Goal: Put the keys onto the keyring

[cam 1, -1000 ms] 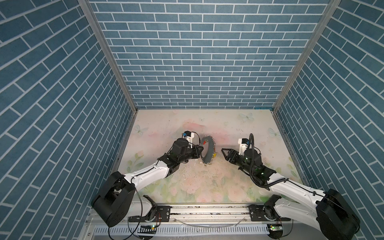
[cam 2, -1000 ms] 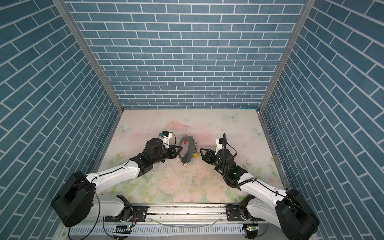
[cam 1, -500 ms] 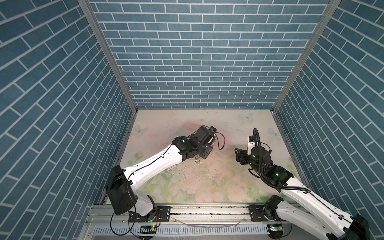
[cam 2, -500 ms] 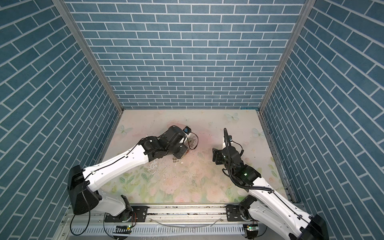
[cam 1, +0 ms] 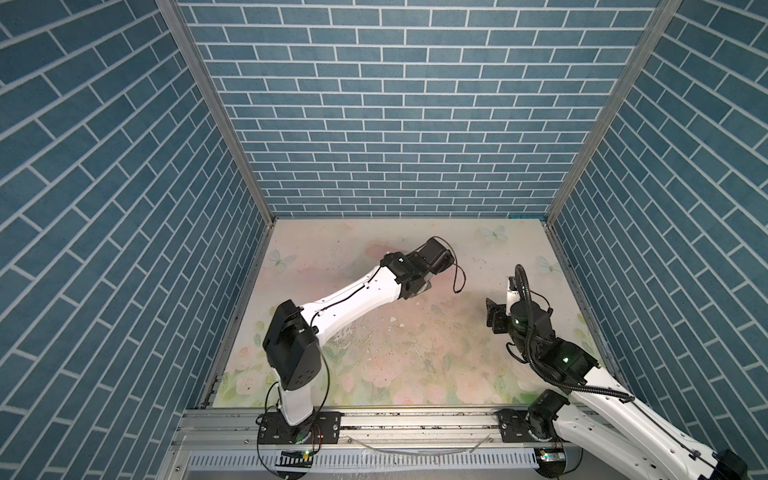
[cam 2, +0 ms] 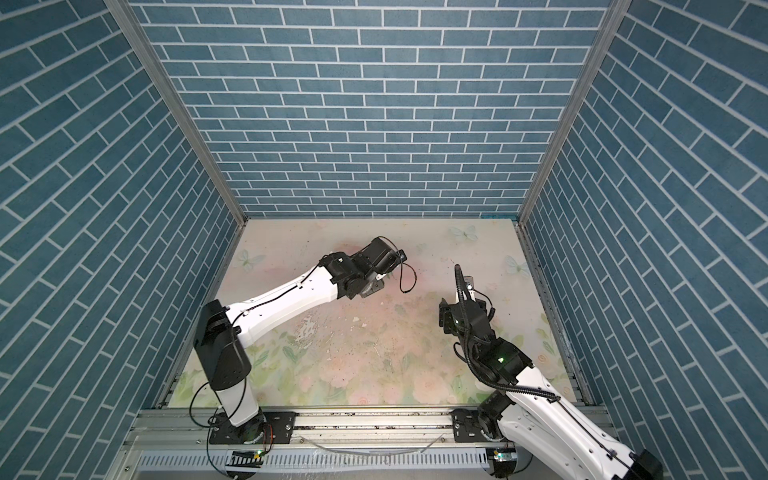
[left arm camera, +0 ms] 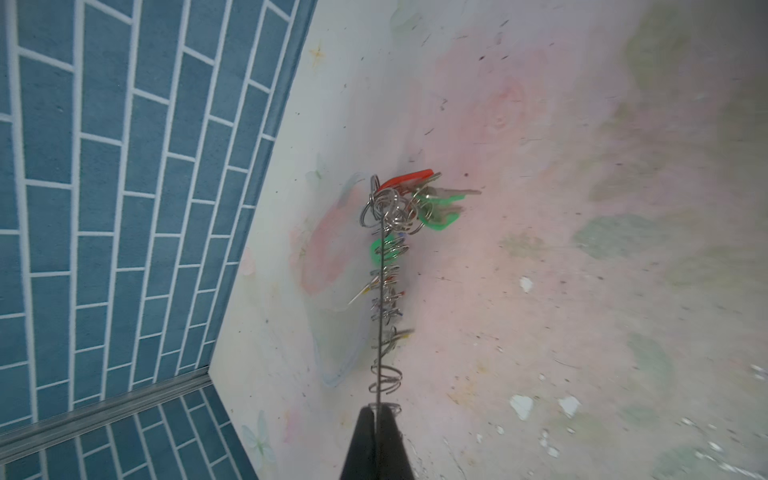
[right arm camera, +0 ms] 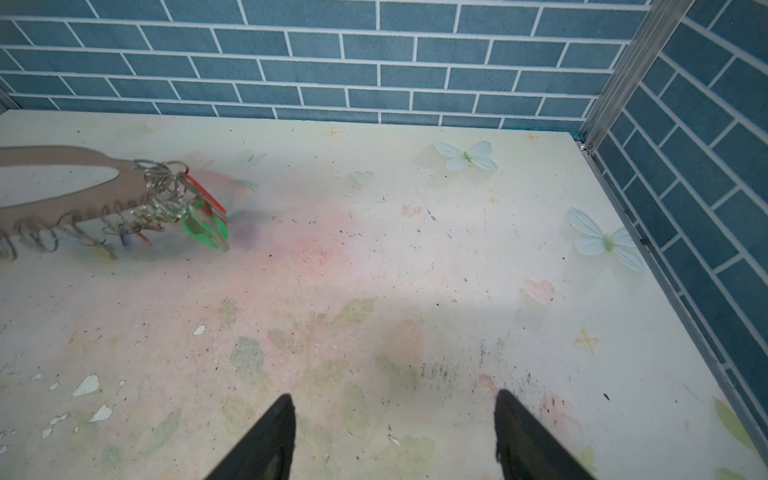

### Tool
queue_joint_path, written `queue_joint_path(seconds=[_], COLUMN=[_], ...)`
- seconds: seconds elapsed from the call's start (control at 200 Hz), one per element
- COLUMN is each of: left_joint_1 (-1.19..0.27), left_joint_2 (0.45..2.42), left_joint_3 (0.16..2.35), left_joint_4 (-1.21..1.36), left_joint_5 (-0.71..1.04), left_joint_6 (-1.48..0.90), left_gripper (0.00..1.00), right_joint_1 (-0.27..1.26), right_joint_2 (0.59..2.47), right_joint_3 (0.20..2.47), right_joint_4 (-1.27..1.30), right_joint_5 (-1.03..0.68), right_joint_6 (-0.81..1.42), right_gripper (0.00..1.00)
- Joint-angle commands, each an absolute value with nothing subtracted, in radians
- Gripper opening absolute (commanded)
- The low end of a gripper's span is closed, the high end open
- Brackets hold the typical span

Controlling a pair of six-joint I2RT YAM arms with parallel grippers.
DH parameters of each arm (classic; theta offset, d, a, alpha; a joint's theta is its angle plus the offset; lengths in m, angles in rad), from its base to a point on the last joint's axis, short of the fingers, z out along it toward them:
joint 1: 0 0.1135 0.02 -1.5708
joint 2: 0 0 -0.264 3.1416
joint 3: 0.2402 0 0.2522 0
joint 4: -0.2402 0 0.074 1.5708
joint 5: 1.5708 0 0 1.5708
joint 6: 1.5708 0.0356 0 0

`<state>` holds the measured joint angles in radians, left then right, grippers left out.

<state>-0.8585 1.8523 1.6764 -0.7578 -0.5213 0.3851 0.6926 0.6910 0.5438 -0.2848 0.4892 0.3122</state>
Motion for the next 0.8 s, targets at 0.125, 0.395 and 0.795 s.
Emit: queue_joint_path(seconds=[0.125, 0.395, 0.795], left_joint_1=[-0.847, -1.024, -1.279], left_joint_2=[1.964, 1.983, 1.794], left_joint_3=[1.708, 1.534, 1.227], left_joint_4=[-0.530, -0.427, -0.442], left_joint_5=[-0.562, -0.516, -0.488], left_joint_6=[0.572, 0.622, 0.505], left_gripper=[0.00, 0.00, 0.29], right_joint_1=[0.687, 0.687, 0.681], right_joint_2=[0.632, 0.614, 0.568], right_joint_3=[0.514, 0.502, 0.496], right_joint_4=[-0.317, -0.319, -0.356], right_joint_5=[0.531, 0.573, 0.718], right_joint_6=[0.284, 0.285, 0.338], right_gripper=[0.75, 0.74, 0.75])
